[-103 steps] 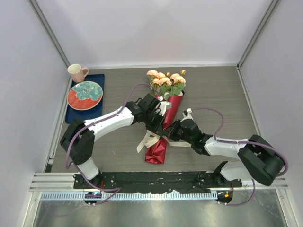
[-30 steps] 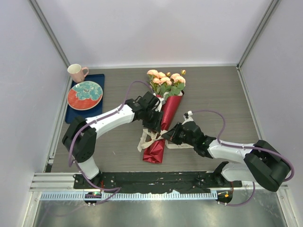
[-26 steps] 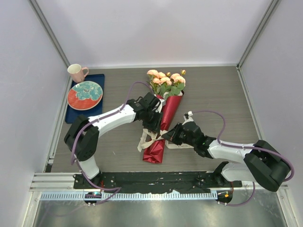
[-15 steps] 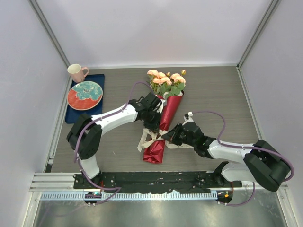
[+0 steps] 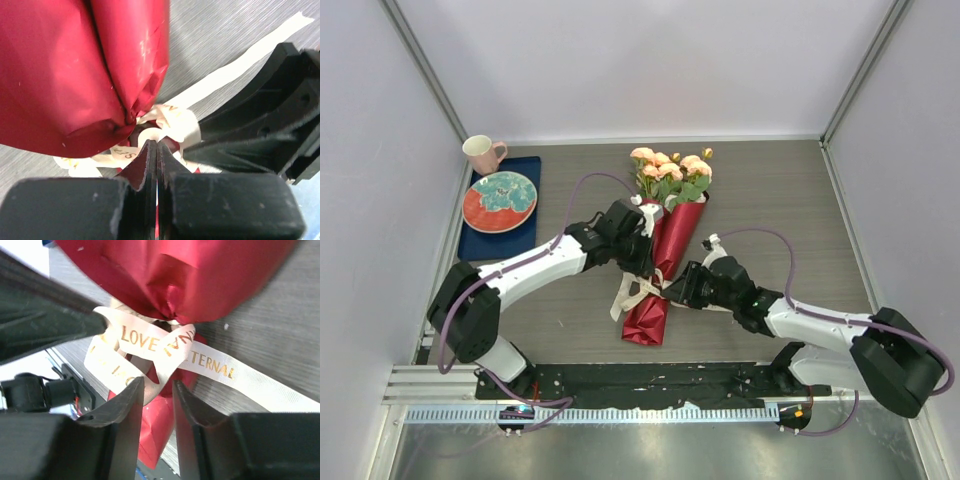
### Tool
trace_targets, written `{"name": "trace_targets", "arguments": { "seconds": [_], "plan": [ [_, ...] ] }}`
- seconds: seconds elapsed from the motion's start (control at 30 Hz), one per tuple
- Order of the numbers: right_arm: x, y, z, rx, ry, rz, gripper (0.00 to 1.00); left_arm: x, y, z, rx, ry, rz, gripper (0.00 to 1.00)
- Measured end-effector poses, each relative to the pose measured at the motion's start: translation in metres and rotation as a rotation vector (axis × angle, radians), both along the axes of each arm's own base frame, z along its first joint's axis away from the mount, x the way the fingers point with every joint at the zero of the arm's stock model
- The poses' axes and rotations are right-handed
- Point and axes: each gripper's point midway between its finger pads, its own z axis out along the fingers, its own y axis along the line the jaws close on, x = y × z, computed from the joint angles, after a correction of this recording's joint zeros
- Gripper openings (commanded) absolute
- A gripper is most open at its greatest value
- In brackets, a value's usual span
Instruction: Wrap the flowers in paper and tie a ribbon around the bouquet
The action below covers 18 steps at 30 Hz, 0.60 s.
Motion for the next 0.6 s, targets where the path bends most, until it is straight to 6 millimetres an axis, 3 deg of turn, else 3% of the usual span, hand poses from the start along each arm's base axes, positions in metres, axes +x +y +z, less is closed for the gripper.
{"name": "trace_targets", "arguments": {
  "seconds": [0.1, 0.33, 0.47, 0.6],
  "plan": [
    [-0.001, -0.001, 0.012, -0.018, -0.079, 0.057, 0.51, 0.006, -0.008, 0.009, -0.049, -0.038, -0.001, 0.00],
    [-0.002, -0.015, 0.027, -0.125, -0.193, 0.117, 0.71, 0.005, -0.017, 0.010, -0.103, -0.030, -0.006, 0.00],
    [0.001, -0.021, 0.044, -0.164, -0.283, 0.139, 0.72, 0.004, -0.021, 0.013, -0.127, -0.028, -0.017, 0.00],
    [0.018, -0.011, 0.062, -0.208, -0.375, 0.185, 0.71, 0.000, -0.020, 0.016, -0.142, -0.025, -0.018, 0.00]
  ]
}}
